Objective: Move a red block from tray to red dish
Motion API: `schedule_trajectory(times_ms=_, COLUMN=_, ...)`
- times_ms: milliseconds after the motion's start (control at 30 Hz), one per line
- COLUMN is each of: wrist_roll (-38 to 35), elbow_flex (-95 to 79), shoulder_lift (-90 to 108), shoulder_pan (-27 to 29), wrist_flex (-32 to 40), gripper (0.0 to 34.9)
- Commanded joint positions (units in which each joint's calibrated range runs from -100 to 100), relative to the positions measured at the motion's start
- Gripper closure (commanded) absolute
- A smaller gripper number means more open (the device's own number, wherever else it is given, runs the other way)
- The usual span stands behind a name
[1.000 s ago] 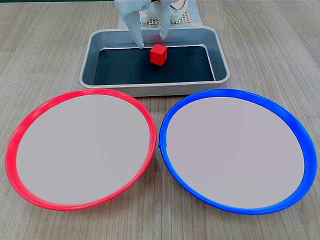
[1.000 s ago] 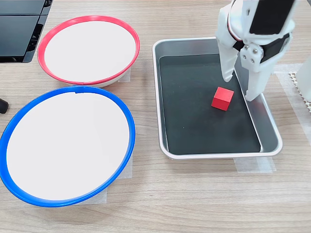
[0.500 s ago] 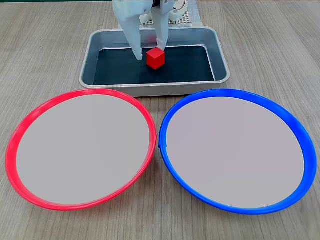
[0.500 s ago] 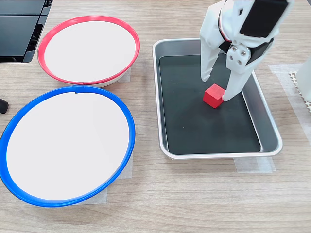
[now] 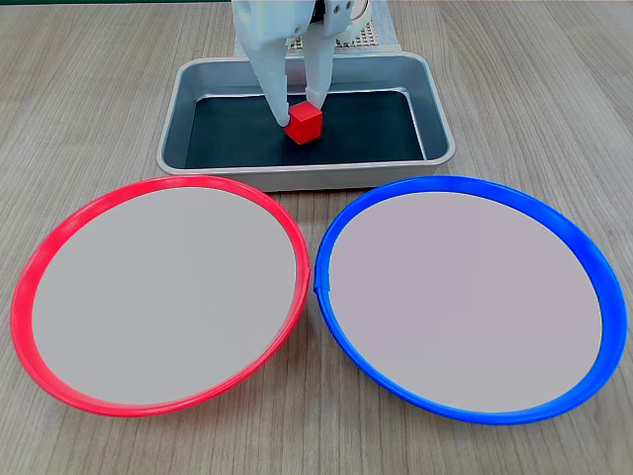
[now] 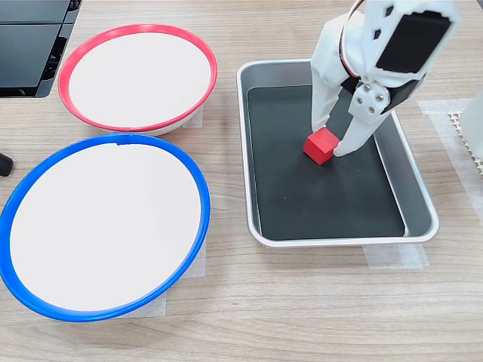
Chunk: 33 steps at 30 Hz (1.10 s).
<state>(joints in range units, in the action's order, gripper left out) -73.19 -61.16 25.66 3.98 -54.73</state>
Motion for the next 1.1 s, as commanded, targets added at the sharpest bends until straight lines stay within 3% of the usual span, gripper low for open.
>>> schedule_trajectory(times_ms=0, wrist_roll=4.88, elbow_flex=4.04, shoulder_lift=5.0, shoulder_pan=-2.05, wrist_flex=-4.66, gripper=34.7)
schedule_trajectory(times_ms=100, wrist_roll=11.62, elbow_flex=9.77, shoulder_lift=11.4, shoulder_pan=-3.37, wrist_flex=-10.93, gripper=34.8)
schedule_trajectory(times_ms=200, wrist_roll=20.02, elbow_flex=15.42, shoulder_lift=16.34, shoulder_pan=-3.65, wrist_flex=-9.28, gripper=34.8)
schedule_trajectory(times_ms=300, wrist_roll=25.64, elbow_flex=17.51, shoulder_lift=16.34, shoulder_pan=-0.45, wrist_flex=1.95, gripper=34.8)
schedule_trajectory(times_ms=367, wrist_roll=28.18, elbow_flex=15.87, shoulder_lift=12.85, shoulder_pan=3.41, wrist_flex=15.48, gripper=34.7)
schedule_trajectory(times_ms=567, wrist_roll=30.13, elbow_flex=11.5, shoulder_lift=-0.2, shoulder_pan=7.64, wrist_flex=36.45, gripper=34.0)
schedule_trajectory(times_ms=700, wrist_roll=30.82, elbow_flex=13.41, shoulder_lift=-6.6, shoulder_pan=8.39, wrist_flex=39.01, gripper=29.7)
schedule_trajectory(times_ms=833, wrist_roll=31.21, elbow_flex=13.51, shoulder_lift=-9.67, shoulder_pan=8.77, wrist_flex=42.31, gripper=18.1)
schedule_trajectory(times_ms=967, wrist_roll=31.5, elbow_flex=13.05, shoulder_lift=-9.07, shoulder_pan=8.86, wrist_flex=42.72, gripper=12.0)
schedule_trajectory(times_ms=1033, wrist_roll=31.7, elbow_flex=12.05, shoulder_lift=-7.37, shoulder_pan=8.86, wrist_flex=42.89, gripper=6.5)
schedule_trajectory(times_ms=1067, wrist_roll=32.43, elbow_flex=10.87, shoulder_lift=-5.4, shoulder_pan=8.86, wrist_flex=43.46, gripper=11.7)
